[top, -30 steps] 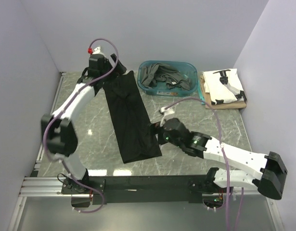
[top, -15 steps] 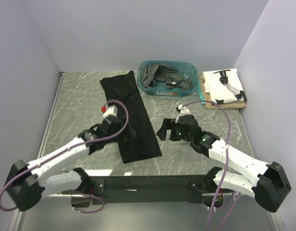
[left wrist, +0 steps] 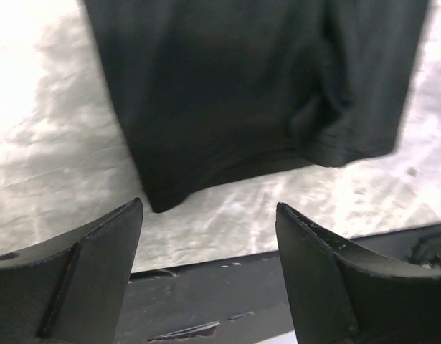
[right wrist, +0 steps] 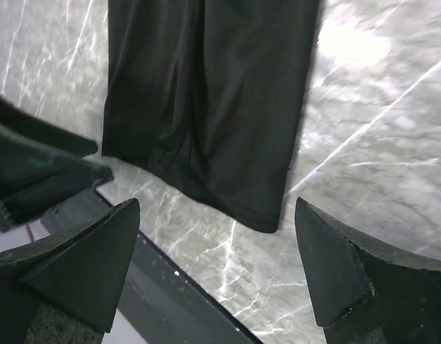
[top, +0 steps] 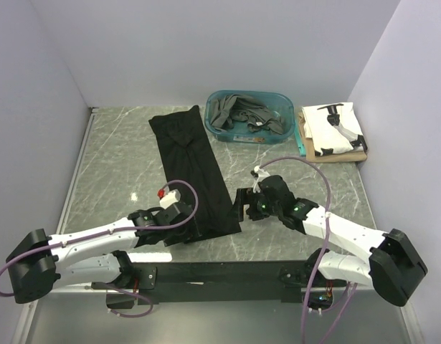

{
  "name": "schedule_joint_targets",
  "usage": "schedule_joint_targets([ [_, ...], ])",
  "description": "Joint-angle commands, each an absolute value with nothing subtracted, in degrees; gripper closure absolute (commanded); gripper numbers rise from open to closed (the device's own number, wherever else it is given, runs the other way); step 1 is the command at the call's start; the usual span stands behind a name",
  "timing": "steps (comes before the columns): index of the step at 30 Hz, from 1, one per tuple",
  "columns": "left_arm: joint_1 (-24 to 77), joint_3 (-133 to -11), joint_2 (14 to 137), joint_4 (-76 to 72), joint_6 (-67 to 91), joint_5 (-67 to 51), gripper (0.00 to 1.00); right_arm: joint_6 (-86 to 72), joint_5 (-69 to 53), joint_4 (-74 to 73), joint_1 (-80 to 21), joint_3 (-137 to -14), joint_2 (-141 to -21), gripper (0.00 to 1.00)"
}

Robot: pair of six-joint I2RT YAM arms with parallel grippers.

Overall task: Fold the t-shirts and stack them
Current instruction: Fold the tshirt

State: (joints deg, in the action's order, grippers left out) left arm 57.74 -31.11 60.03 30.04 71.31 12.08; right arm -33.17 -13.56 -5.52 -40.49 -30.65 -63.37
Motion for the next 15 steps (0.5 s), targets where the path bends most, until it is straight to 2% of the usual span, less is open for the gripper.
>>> schedule_joint_targets([
  [1,58.27,-30.24,60.47,32.87,75.93,15.29,0.21,-32.78,-17.49,-2.38,-40.25,-29.8,-64.25,0.06],
  [9,58.27,-26.55,59.76,30.59,76.38,18.19,0.38,-32.7,-17.76,-3.42,-41.13,-29.44,-68.11,0.08],
  [15,58.27,-26.11,60.12,30.85,76.38,19.69,0.5,-30.5,-11.86,-9.31,-41.05,-31.29,-69.7,0.1],
])
